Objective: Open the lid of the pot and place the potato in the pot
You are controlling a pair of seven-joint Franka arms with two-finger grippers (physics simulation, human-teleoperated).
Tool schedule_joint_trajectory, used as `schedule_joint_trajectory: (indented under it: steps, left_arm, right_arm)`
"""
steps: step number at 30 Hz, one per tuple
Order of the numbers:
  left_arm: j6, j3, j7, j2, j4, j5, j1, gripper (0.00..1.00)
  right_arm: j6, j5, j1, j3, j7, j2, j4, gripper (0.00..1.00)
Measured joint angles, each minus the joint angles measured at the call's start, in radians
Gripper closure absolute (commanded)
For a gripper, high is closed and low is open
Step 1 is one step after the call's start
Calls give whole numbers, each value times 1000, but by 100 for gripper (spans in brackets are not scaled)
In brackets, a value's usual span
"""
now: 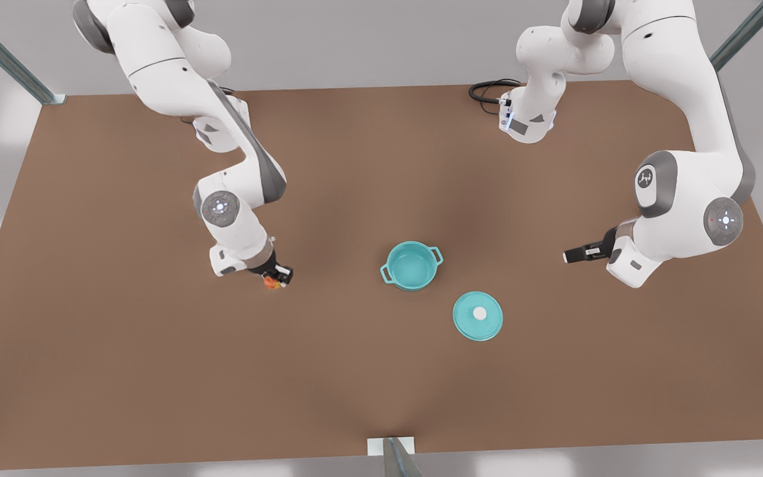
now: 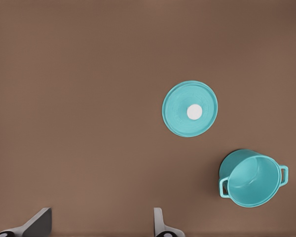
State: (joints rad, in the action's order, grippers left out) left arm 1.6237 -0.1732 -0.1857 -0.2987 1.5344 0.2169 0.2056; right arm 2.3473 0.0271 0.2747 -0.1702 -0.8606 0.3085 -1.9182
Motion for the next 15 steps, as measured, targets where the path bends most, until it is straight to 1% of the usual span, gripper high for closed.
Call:
schedule_joint_trajectory:
  steps: [7,15]
  left_arm:
    - [0,0,6,0,-3,0,0,0]
    - [0,0,10,-3,-3,0,1,0]
  right_arm:
    - [-112,-2,171,2,-206,152,237,44]
    - [-224,3,325,8,-418,346,539,44]
